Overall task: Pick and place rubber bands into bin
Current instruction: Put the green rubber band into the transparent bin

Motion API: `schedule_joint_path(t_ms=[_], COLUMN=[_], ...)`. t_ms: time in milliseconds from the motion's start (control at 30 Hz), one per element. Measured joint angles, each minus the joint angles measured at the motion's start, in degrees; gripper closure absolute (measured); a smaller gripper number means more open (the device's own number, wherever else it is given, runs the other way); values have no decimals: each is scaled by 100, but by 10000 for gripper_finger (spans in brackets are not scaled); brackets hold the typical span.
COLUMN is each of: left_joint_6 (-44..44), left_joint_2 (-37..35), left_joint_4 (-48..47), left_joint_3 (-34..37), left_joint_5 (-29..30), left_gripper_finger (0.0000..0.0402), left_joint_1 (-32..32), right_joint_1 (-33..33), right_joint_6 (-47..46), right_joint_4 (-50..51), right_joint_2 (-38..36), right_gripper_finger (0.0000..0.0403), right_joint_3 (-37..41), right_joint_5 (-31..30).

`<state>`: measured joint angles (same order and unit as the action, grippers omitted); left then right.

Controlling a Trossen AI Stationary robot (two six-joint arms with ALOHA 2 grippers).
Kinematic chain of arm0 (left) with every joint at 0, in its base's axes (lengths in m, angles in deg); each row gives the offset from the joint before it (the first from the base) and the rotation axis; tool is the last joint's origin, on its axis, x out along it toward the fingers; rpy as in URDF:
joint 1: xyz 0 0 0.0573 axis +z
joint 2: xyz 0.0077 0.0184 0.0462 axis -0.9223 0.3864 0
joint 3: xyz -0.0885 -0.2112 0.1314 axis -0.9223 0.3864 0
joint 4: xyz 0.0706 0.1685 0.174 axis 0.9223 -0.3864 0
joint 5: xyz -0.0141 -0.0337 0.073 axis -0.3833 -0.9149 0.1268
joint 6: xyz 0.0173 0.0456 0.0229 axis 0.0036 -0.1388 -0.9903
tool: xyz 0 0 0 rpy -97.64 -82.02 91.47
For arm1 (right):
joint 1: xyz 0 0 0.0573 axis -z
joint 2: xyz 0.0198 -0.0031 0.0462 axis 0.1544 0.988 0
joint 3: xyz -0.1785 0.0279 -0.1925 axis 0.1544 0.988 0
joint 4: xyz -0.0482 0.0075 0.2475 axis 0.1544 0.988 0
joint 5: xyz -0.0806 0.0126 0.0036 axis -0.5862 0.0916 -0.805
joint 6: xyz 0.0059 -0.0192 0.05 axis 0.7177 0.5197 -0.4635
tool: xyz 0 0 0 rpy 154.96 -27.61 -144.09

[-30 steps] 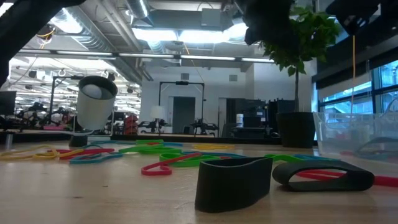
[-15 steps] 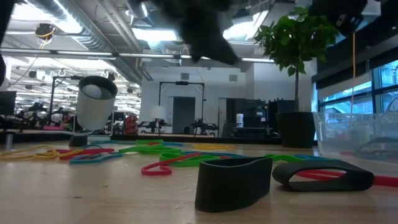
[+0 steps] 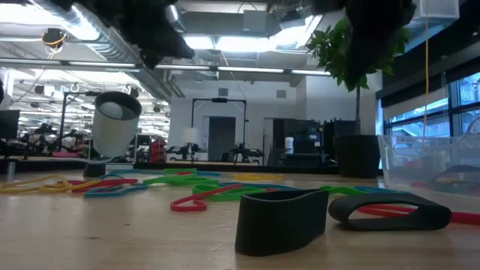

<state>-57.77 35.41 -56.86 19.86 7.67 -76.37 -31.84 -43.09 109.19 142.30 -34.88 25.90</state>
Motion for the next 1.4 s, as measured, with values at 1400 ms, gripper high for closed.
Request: schedule_joint_path(t_ms=[1400], left_joint_6=[-9], left_joint_2=[-405], left_joint_4=[-274], left_joint_3=[306], left_joint_5=[290], left_gripper_finger=[400], left_joint_1=[-393], right_joint_1=[168], right_joint_6=[-462], right_joint_4=[-833], right_joint_2=[326], right_gripper_finger=[400], right_joint_3=[-22], right_joint_5=[-279])
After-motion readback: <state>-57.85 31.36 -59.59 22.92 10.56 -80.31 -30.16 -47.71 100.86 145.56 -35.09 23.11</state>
